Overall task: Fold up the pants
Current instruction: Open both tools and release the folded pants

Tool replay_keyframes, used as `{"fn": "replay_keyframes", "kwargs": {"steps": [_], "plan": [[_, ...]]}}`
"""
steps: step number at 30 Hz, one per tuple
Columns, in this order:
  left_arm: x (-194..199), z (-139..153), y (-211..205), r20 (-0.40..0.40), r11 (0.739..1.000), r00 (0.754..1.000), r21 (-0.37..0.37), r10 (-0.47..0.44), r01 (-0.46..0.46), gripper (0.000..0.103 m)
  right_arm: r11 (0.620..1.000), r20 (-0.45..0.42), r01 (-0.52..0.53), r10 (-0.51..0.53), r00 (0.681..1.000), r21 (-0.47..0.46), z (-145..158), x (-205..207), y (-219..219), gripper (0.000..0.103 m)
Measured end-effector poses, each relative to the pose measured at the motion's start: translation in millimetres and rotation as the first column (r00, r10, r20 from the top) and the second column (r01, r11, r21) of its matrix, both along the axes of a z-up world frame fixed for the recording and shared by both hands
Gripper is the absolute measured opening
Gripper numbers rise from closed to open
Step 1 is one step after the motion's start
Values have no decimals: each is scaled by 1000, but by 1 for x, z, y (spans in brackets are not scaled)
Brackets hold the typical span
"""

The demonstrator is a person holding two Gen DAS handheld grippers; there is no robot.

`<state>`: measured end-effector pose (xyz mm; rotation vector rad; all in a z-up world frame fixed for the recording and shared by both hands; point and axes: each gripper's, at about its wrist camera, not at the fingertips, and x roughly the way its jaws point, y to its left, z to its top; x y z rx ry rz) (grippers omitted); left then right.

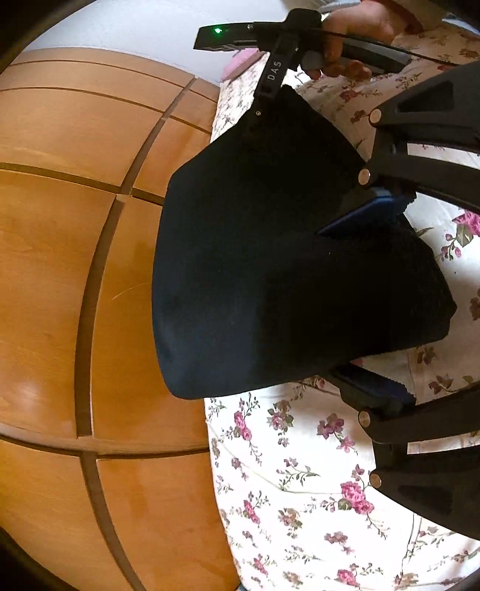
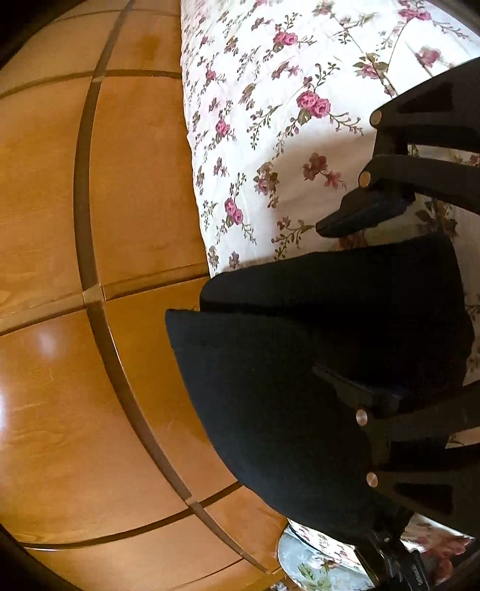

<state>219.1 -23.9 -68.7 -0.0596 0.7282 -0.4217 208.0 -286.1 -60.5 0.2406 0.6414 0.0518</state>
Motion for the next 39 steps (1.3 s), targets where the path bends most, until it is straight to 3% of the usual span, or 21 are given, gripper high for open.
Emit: {"fn": "replay_keyframes", "kwargs": {"steps": [6,20,28,35,39], "plan": [[-13,4,-7,32,997,999,73,31,-33,74,998,2,52,-52,999,-46,4,-8,3,81],[-59,3,-24,21,974,989,174,147,-148,72,979,92,176,-166,982,-107,22,-82,7,81],[-81,8,-18,31,973,979,112,200,-202,72,976,126,167,-150,981,-139,26,-118,25,81],[-113,19,-21,94,968,968,75,232,-239,72,976,161,109,-79,984,-187,29,-148,56,81],[-128,25,-27,145,963,960,90,240,-254,72,978,165,83,-52,985,-189,27,-164,69,81]]}}
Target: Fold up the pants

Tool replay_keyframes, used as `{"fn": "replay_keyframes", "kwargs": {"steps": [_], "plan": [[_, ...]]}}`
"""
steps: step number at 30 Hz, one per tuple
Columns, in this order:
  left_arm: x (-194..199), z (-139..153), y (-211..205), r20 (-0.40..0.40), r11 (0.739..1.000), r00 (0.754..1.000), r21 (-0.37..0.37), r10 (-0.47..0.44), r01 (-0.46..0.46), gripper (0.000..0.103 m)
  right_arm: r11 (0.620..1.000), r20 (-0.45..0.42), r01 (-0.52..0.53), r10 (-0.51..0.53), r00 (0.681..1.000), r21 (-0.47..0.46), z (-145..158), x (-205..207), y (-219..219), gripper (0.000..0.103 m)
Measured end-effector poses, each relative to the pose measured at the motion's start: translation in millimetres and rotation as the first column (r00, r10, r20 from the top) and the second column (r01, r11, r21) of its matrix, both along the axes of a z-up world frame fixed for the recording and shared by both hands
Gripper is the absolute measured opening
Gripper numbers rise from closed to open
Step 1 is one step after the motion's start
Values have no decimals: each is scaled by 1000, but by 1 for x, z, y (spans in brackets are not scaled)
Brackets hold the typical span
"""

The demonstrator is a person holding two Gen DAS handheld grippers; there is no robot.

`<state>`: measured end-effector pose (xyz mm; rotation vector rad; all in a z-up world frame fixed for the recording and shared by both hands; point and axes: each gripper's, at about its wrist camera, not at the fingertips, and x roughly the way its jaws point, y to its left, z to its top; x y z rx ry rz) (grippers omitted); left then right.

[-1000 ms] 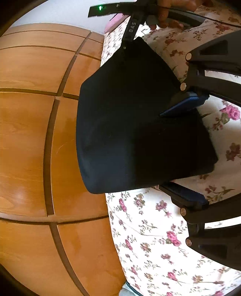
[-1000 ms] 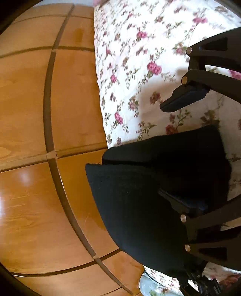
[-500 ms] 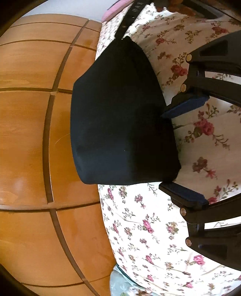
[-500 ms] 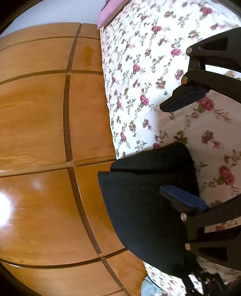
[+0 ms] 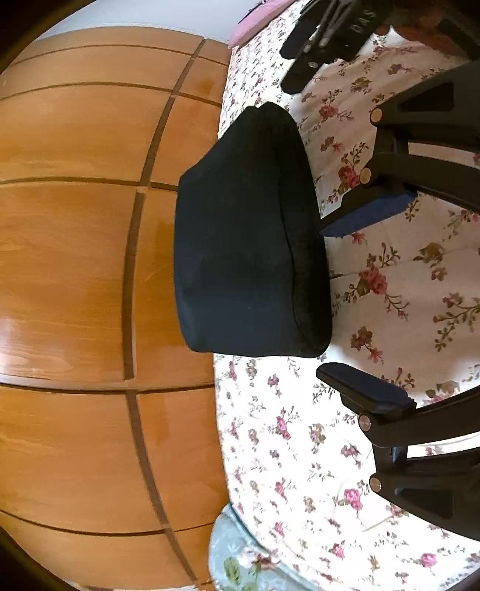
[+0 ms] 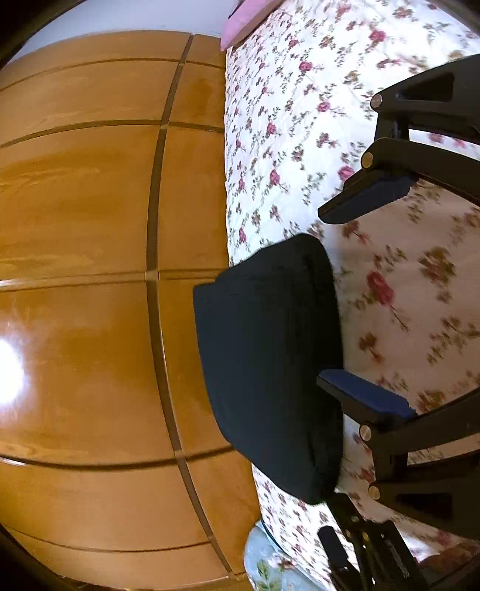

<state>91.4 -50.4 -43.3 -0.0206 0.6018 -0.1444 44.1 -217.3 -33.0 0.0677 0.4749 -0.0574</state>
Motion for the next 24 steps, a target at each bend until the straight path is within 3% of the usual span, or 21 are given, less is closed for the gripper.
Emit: {"fn": "replay_keyframes", "kwargs": {"steps": [4,14,24], "plan": [[-17,5,-3,47,1000,999,-10,-21,22,72,1000,5,-10,10,1000,-7,-1,-12,8,86],[-44,15,4,138,998,990,-50,39,-33,72,1000,41,-3,4,999,-24,-3,-35,21,90],[-41,12,5,118,997,991,-56,60,-54,64,995,67,-29,36,997,-90,1,-42,36,91]]}}
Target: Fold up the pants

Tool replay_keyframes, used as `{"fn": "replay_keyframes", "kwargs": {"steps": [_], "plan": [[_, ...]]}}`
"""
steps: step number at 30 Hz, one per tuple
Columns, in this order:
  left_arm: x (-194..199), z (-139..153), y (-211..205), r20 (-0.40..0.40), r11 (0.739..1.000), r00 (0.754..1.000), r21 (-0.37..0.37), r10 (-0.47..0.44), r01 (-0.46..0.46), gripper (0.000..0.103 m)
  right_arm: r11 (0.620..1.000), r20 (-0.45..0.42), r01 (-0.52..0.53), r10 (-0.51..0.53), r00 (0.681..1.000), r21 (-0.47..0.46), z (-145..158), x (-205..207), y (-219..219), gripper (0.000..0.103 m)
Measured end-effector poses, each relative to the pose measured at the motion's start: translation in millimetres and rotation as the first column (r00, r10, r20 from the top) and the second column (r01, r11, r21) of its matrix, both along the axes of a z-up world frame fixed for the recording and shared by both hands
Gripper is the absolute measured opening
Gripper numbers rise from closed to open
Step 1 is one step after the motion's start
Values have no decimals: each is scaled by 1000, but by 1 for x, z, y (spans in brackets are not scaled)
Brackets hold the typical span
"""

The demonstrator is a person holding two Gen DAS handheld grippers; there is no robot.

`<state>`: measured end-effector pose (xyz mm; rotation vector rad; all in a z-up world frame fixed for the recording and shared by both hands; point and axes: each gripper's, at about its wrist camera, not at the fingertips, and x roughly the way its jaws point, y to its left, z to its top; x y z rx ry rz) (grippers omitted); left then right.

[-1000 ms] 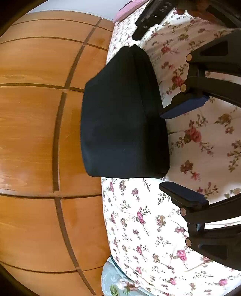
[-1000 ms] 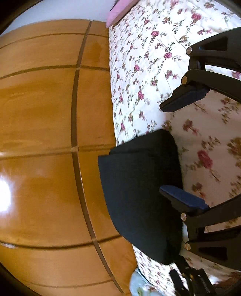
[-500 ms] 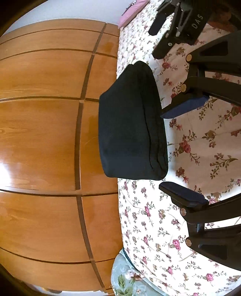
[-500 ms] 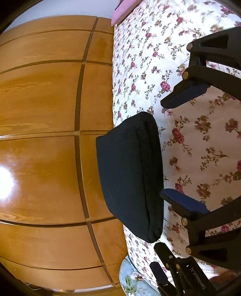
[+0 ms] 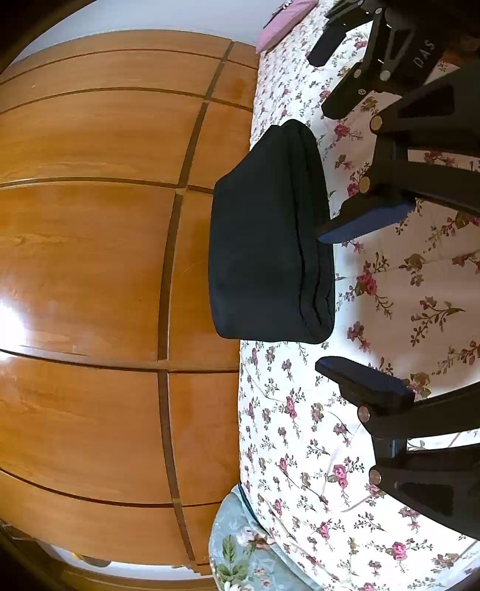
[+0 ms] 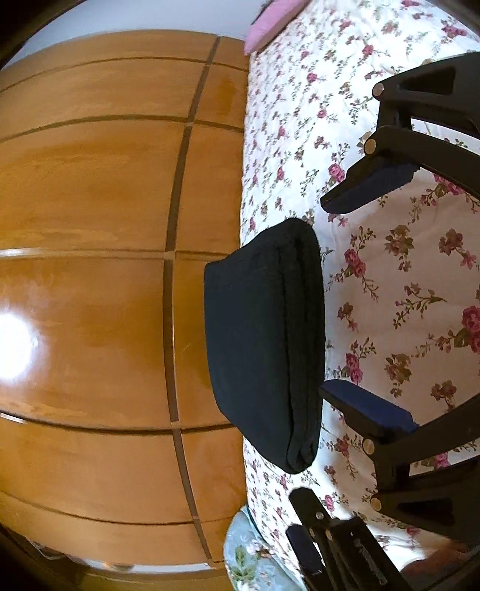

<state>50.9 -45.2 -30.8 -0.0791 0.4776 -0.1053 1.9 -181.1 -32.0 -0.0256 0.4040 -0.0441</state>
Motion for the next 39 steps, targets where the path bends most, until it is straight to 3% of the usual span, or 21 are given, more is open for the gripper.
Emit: {"fn": "replay_keyframes", "kwargs": {"steps": [4,13,39], "plan": [[0,-1,-5,3,1000,1000,27,-3,3,63,1000,1,-2,2,1000,-21,-1,0,5,91],[-1,-2,-12,12,998,1000,61,-9,8,63,999,-32,29,-28,999,36,-5,5,-7,91],[2,-5,-11,-6,998,1000,58,-9,10,63,998,-52,32,-29,998,61,-9,10,-15,91]]}}
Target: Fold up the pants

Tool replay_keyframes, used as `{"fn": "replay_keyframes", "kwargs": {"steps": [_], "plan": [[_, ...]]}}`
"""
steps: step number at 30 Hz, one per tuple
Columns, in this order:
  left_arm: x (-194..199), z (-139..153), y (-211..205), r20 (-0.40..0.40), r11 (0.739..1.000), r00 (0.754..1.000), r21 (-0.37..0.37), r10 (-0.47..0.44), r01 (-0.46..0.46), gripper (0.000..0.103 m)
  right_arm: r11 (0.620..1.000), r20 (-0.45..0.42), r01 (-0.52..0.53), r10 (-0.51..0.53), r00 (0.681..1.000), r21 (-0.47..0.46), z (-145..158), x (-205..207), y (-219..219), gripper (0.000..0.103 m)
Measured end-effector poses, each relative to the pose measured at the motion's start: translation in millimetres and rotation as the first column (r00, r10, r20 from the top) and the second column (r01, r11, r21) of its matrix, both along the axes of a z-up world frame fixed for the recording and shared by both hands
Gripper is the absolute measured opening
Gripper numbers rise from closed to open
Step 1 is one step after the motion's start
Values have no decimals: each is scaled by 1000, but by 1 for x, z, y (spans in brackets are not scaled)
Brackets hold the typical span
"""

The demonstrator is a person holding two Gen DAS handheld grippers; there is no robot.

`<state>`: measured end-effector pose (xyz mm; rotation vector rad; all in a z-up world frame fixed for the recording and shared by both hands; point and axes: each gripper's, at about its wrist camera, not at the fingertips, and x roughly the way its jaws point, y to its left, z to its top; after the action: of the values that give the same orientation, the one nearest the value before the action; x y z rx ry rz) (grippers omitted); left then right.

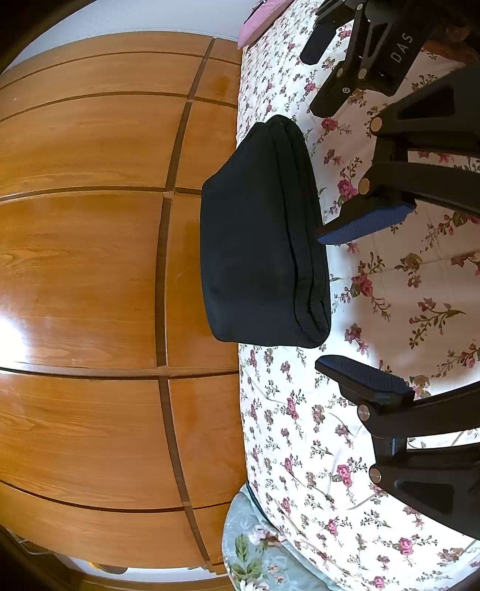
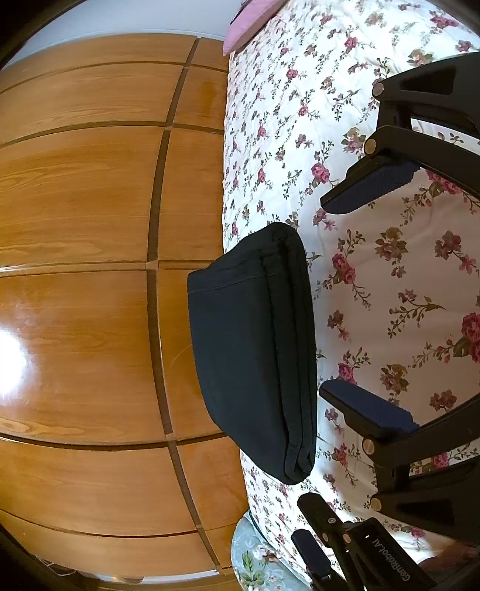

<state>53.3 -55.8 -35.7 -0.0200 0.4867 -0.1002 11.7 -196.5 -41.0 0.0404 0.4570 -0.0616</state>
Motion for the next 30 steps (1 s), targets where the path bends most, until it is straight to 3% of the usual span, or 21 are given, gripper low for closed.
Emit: {"fn": "replay_keyframes", "kwargs": {"steps": [30], "plan": [[6,-5,4,-29,1000,1000,-4,2,-2,63,1000,-22,-1,2,1000,16,-3,4,-4,91]]}}
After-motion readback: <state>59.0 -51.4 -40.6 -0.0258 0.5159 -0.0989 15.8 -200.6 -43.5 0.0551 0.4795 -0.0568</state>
